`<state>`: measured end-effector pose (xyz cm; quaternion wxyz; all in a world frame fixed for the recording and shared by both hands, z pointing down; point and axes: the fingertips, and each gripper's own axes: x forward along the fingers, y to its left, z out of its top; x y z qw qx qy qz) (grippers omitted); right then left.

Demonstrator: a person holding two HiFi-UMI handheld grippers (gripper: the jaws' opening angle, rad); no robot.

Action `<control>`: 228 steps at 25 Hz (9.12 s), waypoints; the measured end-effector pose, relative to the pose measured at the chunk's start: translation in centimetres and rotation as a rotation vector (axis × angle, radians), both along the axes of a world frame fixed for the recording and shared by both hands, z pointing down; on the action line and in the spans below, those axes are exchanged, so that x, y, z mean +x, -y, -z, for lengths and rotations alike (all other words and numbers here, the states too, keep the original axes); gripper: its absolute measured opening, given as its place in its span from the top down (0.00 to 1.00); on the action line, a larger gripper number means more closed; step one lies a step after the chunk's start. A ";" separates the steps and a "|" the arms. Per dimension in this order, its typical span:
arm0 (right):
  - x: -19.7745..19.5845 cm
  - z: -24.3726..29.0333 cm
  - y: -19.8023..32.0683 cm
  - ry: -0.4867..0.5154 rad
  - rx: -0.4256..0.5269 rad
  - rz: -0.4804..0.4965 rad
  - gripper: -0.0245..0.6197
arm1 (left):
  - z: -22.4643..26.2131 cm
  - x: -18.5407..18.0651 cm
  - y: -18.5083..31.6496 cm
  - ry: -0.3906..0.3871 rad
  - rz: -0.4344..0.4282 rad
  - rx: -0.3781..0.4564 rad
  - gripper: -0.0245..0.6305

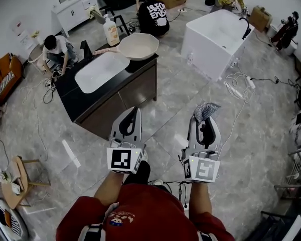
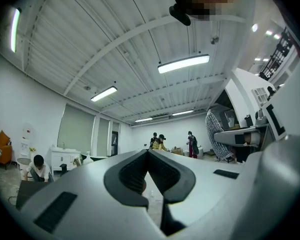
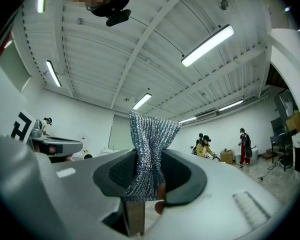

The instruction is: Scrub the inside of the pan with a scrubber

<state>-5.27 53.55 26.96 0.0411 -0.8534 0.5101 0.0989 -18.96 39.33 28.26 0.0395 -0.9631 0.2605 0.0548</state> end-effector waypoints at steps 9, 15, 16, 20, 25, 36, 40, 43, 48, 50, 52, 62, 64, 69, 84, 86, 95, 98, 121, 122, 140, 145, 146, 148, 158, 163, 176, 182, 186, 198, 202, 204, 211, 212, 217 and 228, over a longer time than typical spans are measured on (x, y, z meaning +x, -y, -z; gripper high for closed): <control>3.0 0.7 9.0 -0.017 -0.020 0.025 0.72 | -0.1 2.8 8.8 -0.021 0.014 -0.031 0.95; 4.2 0.8 15.5 -0.015 -0.046 0.037 0.72 | -0.4 4.2 15.0 -0.019 0.017 -0.054 0.95; 4.3 0.9 16.5 -0.018 -0.052 0.038 0.72 | -0.4 4.4 16.0 -0.019 0.016 -0.057 0.95; 4.8 0.9 20.3 -0.023 -0.068 0.036 0.72 | -0.5 5.1 19.7 -0.016 0.012 -0.053 0.95; 4.9 1.1 23.8 -0.034 -0.085 0.031 0.72 | -0.4 5.6 23.1 -0.021 -0.004 -0.049 0.95; 5.7 1.3 27.8 -0.061 -0.091 0.018 0.72 | -0.6 7.0 27.0 -0.047 -0.017 -0.051 0.95; 6.9 0.8 28.8 -0.051 -0.077 0.023 0.72 | -0.9 8.1 27.9 -0.042 -0.016 -0.047 0.95; 8.6 0.4 29.7 -0.036 -0.064 0.028 0.72 | -1.0 9.6 28.6 -0.035 -0.016 -0.047 0.95; 12.5 -0.1 32.6 -0.014 -0.039 0.045 0.72 | -1.1 13.3 31.1 -0.015 -0.001 -0.030 0.95; 14.5 -0.4 33.7 -0.003 -0.035 0.049 0.72 | -1.3 15.2 31.9 -0.007 0.001 -0.027 0.95; 16.6 -0.9 34.8 0.012 -0.034 0.054 0.72 | -1.3 17.2 32.8 0.002 0.002 -0.023 0.95; 27.5 -0.9 40.6 0.055 -0.033 0.079 0.72 | -0.6 28.0 37.5 0.030 0.014 -0.029 0.95; 29.6 -1.3 41.6 0.066 -0.029 0.085 0.72 | -0.5 30.0 38.5 0.037 0.020 -0.026 0.95; 34.4 -1.9 43.3 0.095 -0.026 0.096 0.72 | -0.7 34.1 40.3 0.060 0.048 -0.022 0.95; 36.2 -3.8 51.6 0.140 -0.044 0.230 0.72 | -2.6 33.5 47.2 0.081 0.206 -0.053 0.95; 35.1 -4.1 53.6 0.137 -0.056 0.251 0.72 | -3.0 32.5 48.9 0.080 0.225 -0.053 0.95; 30.1 -5.2 62.2 0.137 -0.113 0.366 0.72 | -4.1 27.6 55.3 0.070 0.298 -0.076 0.95; 28.6 -6.5 64.8 0.150 -0.147 0.400 0.72 | -4.8 26.0 57.1 0.063 0.323 -0.096 0.95; 23.9 -27.0 72.0 0.340 -0.636 0.451 0.72 | -11.8 21.1 60.7 0.114 0.365 -0.228 0.95; 24.0 -27.9 72.1 0.352 -0.657 0.444 0.72 | -12.2 21.0 60.7 0.118 0.364 -0.233 0.95; 23.0 -34.6 73.1 0.297 -0.809 0.453 0.70 | -14.8 18.9 60.8 0.152 0.394 -0.287 0.95; 22.2 -34.4 73.8 0.296 -0.802 0.497 0.70 | -15.1 18.2 61.0 0.158 0.407 -0.294 0.95; 21.9 -34.4 73.9 0.296 -0.800 0.512 0.70 | -15.2 18.0 60.9 0.159 0.411 -0.295 0.95; 21.3 -34.4 74.1 0.291 -0.799 0.544 0.70 | -15.3 17.9 60.8 0.161 0.415 -0.296 0.95; 16.9 -34.1 74.5 0.284 -0.805 0.714 0.70 | -15.7 16.8 60.0 0.164 0.438 -0.308 0.95; 14.1 -34.0 74.1 0.275 -0.825 0.822 0.70 | -15.5 16.1 59.3 0.162 0.457 -0.309 0.95; 9.5 -33.4 71.0 0.343 -0.838 1.113 0.70 | -16.6 14.4 56.6 0.158 0.509 -0.343 0.95; 7.9 -33.7 68.9 0.309 -0.898 1.234 0.69 | -16.9 14.1 55.2 0.161 0.531 -0.348 0.95; 7.1 -33.8 67.4 0.270 -0.940 1.300 0.69 | -17.1 14.0 54.2 0.163 0.538 -0.352 0.95; 6.4 -33.9 64.8 0.235 -1.122 1.481 0.69 | -16.9 14.9 53.4 0.155 0.528 -0.356 0.95; 6.3 -33.8 62.9 0.206 -1.224 1.569 0.69 | -17.2 15.3 53.2 0.158 0.518 -0.363 0.95; 6.5 -33.8 61.8 0.194 -1.281 1.614 0.69 | -17.4 15.6 53.2 0.160 0.510 -0.367 0.95; 7.3 -33.9 59.4 0.132 -1.424 1.714 0.69 | -18.0 16.4 53.2 0.172 0.488 -0.378 0.95; 7.4 -33.8 59.1 0.118 -1.444 1.726 0.69 | -18.1 16.5 53.2 0.174 0.485 -0.379 0.95; 8.2 -33.5 57.4 0.048 -1.560 1.776 0.70 | -18.4 16.8 53.4 0.185 0.469 -0.382 0.95; 10.7 -33.1 54.5 0.017 -1.763 1.816 0.70 | -18.7 18.3 53.9 0.190 0.419 -0.387 0.95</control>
